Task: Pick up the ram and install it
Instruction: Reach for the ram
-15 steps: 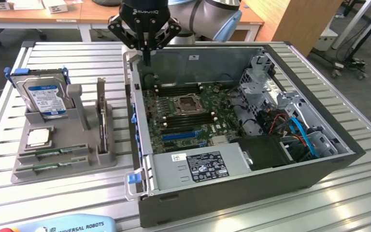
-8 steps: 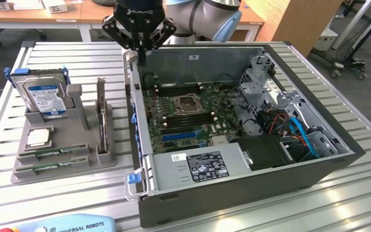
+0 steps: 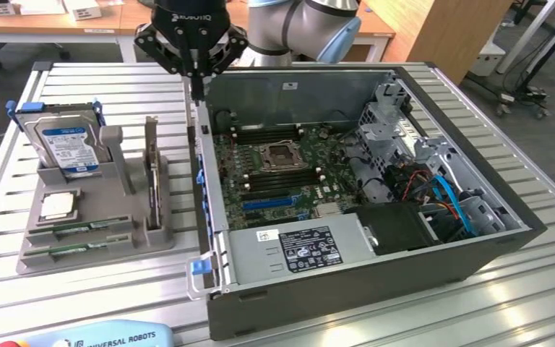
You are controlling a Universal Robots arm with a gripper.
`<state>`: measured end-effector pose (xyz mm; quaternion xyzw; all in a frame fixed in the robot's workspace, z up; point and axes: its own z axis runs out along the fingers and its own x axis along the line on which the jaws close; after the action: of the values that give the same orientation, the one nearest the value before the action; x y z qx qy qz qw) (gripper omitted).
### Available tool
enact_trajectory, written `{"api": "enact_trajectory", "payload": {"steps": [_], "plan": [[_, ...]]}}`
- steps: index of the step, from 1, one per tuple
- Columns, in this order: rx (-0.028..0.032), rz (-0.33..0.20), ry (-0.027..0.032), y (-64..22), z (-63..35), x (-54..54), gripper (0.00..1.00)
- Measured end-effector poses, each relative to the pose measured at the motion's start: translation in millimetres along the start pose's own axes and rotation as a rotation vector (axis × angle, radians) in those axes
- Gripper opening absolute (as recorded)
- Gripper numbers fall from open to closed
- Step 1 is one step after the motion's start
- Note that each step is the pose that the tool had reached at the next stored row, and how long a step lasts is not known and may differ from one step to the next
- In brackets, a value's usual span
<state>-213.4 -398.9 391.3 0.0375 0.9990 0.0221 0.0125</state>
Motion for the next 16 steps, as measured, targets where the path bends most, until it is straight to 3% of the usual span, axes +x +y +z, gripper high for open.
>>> {"api": "enact_trajectory", "payload": {"steps": [16], "plan": [[-0.0001, 0.000, 0.0000, -2.8, -0.3, 36.6, 0.10]]}}
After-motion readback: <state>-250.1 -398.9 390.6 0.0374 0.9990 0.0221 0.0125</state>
